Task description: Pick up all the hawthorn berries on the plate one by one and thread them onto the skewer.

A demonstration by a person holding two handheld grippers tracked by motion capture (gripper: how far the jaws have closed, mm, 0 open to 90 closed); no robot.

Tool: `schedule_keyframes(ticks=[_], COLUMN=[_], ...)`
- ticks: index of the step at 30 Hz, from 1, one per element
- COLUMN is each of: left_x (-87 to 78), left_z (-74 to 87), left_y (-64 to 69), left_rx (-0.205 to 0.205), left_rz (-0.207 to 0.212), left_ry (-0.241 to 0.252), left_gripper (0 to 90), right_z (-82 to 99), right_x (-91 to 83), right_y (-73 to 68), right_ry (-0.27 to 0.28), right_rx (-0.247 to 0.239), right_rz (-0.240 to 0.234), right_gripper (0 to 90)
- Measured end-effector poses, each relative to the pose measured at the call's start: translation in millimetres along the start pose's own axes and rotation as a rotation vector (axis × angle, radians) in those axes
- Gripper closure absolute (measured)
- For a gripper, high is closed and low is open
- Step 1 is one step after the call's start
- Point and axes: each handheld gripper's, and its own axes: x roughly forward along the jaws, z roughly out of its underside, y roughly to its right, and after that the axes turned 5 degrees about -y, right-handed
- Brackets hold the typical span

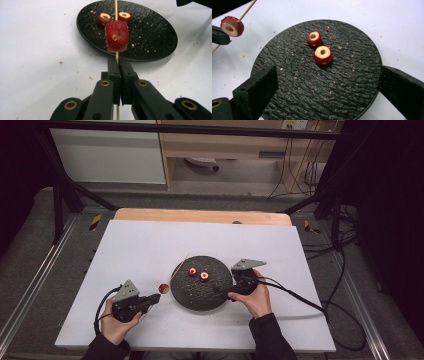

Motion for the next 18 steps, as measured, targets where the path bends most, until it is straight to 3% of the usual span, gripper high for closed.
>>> schedule_keyframes(ticks=[11,18], left_x=[-4.3,-3.9], left_z=[6.7,7.0], left_y=[-5.5,-6.3], left_rx=[-0.005,-0.007], left_rz=[0.002,0.005], left_ry=[-0.004,-0.01], left_gripper=[88.4,88.4], right_z=[-23.4,-41.0], right_x=[12.6,29.9], right_y=[-3.9,-4.0], right_ry=[-0.092,-0.166], right_rx=[-0.032,-0.058], right_rz=[0.01,0.018], right_gripper=[4.4,5.6])
